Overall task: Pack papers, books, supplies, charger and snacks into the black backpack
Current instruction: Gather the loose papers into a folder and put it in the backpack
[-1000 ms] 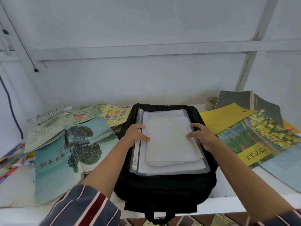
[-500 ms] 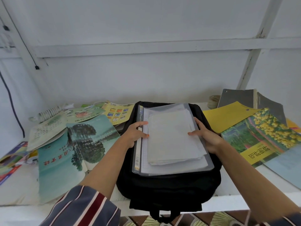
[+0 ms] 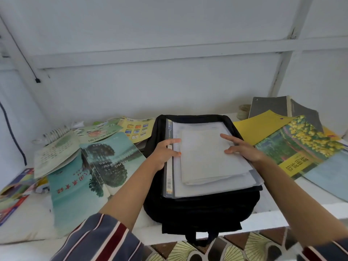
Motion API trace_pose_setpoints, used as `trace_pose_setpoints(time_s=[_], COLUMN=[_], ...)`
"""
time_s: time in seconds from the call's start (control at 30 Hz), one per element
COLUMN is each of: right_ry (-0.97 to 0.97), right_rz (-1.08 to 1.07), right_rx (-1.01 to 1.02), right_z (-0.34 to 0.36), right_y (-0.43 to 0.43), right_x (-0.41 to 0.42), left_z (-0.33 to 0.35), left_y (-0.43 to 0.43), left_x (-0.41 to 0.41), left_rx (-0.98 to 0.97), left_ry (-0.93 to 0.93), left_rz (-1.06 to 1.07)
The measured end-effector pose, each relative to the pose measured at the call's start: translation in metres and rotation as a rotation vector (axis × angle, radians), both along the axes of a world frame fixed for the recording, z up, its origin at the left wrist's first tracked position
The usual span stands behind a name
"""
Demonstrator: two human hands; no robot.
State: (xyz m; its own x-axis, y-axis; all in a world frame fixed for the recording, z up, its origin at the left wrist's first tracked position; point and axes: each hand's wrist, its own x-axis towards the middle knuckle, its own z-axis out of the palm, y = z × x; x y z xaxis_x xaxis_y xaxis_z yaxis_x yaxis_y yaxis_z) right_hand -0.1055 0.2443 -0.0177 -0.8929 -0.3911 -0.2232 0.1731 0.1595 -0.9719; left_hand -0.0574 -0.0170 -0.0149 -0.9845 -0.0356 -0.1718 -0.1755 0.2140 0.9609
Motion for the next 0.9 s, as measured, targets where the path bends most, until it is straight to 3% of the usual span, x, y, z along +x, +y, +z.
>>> trace_pose_setpoints(time_s=[0.37,0.57,0.73,0.9], right_ry=[0.101,-0.071,0.122,0.249], right_rz=[-0.125,-0.156,-0.234,-0.362], right_rx=[-0.134,-0.294,-0.209,-0.310], right_z=[0.013,0.010,0.013,0.019], right_y=[-0.003,0.009,0.026,0.070], right_x=[0.037,0.053,0.065,0.079], left_z=[0.012,0.025,0.028,0.023], left_y=[-0.008,0.002,0.028,0.053], left_x=[0.001,0.010,0.026,0.046], left_rx=[0.001,-0.037,-0.049,-0.048], left_ry=[0.051,0.136,0.151,0.152], left_rz=[0.007,-0.009,-0.039,-0.110])
